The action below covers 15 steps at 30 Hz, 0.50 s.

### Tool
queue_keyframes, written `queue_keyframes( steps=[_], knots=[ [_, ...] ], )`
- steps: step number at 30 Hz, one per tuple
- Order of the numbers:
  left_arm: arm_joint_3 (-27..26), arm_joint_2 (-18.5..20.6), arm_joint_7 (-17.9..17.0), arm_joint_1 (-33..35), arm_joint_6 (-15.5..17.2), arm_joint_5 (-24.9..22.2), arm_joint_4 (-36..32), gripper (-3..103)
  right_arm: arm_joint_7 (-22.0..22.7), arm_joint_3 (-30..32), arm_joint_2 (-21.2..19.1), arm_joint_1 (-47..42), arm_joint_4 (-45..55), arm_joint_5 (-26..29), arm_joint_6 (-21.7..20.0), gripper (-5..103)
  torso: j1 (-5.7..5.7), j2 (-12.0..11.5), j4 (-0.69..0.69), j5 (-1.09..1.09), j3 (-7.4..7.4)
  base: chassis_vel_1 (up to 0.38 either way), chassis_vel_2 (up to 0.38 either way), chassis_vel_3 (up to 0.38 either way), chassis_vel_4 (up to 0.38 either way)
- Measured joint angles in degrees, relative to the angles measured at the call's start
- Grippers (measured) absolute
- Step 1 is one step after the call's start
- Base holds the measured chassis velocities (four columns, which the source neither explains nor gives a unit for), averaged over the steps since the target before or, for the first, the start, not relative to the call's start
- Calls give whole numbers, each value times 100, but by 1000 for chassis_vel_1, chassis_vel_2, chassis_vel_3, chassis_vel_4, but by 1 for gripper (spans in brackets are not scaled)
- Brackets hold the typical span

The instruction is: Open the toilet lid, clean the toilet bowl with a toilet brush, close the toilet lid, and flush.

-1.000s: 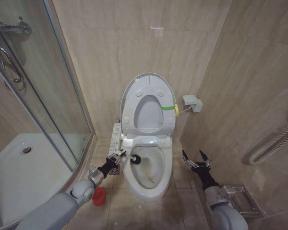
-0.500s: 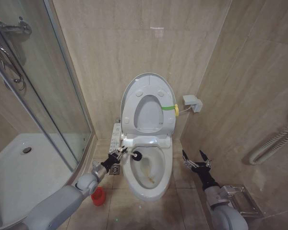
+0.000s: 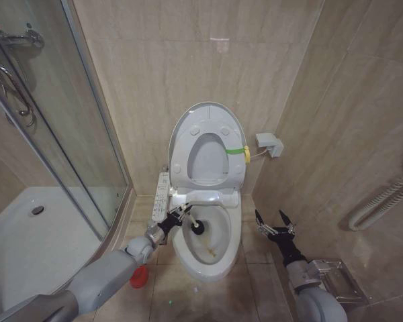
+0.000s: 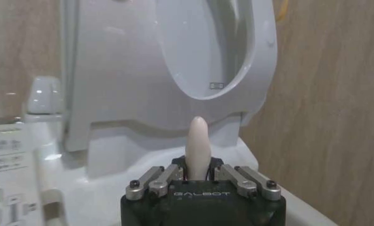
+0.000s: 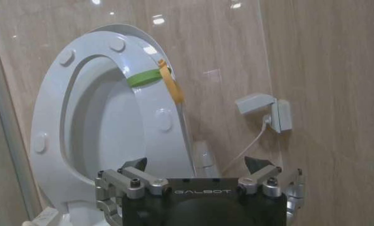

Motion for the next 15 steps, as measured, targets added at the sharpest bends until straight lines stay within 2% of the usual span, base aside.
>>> queue_keyframes(
  steps=[8, 15],
  knots=[
    [215, -273, 93, -143, -11, -29, 311, 22, 0, 0, 0, 0, 0, 0, 0, 100, 0, 0, -1, 0, 0, 0, 0, 0, 0],
    [317, -246, 73, -106, 141, 85, 393, 22, 0, 0, 0, 0, 0, 0, 0, 100, 0, 0, 0, -1, 0, 0, 0, 0, 0]
  ],
)
